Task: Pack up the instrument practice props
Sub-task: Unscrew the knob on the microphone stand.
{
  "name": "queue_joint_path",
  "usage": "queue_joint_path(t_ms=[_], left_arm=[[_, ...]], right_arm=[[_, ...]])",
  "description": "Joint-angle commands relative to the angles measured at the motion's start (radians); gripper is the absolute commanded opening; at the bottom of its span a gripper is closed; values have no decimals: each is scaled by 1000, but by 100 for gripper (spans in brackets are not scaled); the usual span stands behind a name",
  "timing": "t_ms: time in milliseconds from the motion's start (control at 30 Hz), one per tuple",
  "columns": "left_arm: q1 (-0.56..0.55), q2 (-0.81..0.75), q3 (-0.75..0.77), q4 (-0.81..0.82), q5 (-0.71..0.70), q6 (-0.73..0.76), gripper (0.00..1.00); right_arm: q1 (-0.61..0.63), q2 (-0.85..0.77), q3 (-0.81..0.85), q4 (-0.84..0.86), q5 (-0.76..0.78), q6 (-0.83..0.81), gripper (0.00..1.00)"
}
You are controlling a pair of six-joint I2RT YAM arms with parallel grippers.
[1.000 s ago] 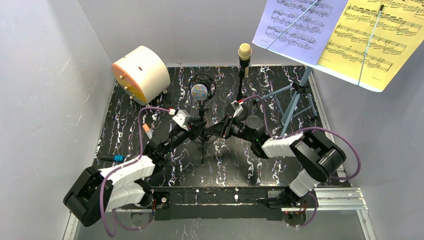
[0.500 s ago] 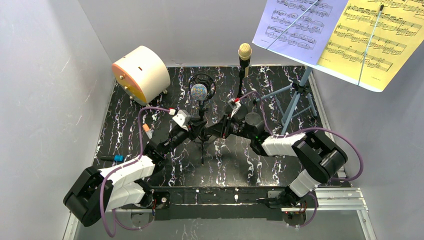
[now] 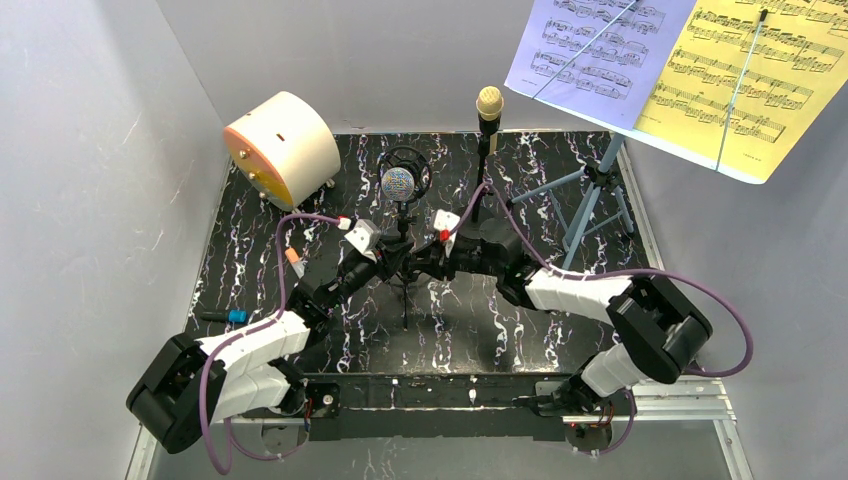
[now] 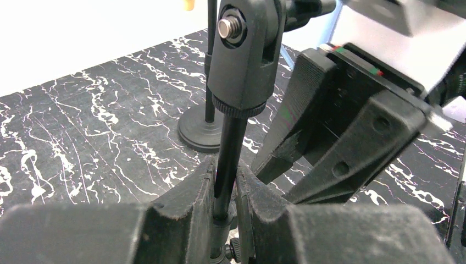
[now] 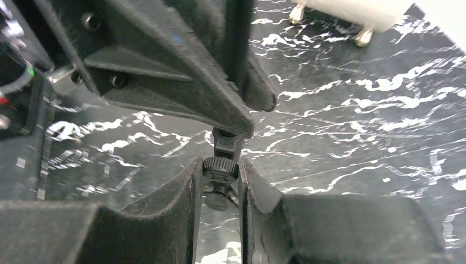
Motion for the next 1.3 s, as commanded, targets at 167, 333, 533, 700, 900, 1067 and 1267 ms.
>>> queue_joint_path(t_ms=[167, 333, 533, 700, 900, 1067, 1267], left_arm=[[-10, 13, -25, -181, 27, -21, 0], [-10, 11, -26, -186, 15, -20, 0], [-11, 9, -27, -189, 4, -20, 0], [-10, 5, -27, -194, -3, -17, 0], [-10, -1, -27, -198, -3, -15, 0], [-10, 2, -25, -200, -3, -13, 0], [-10, -4, -27, -203, -4, -12, 0]], right_arm=[[147, -20, -9, -171, 373, -681, 1], [239, -3, -67, 2, 608, -951, 1], [271, -21, -29, -2, 656, -873, 1], [220, -74, 29, -124, 521, -384, 38], [150, -131, -44, -3, 469, 163, 66], [76, -129, -103, 132, 443, 628, 69], [51, -77, -148, 268, 434, 943, 71]])
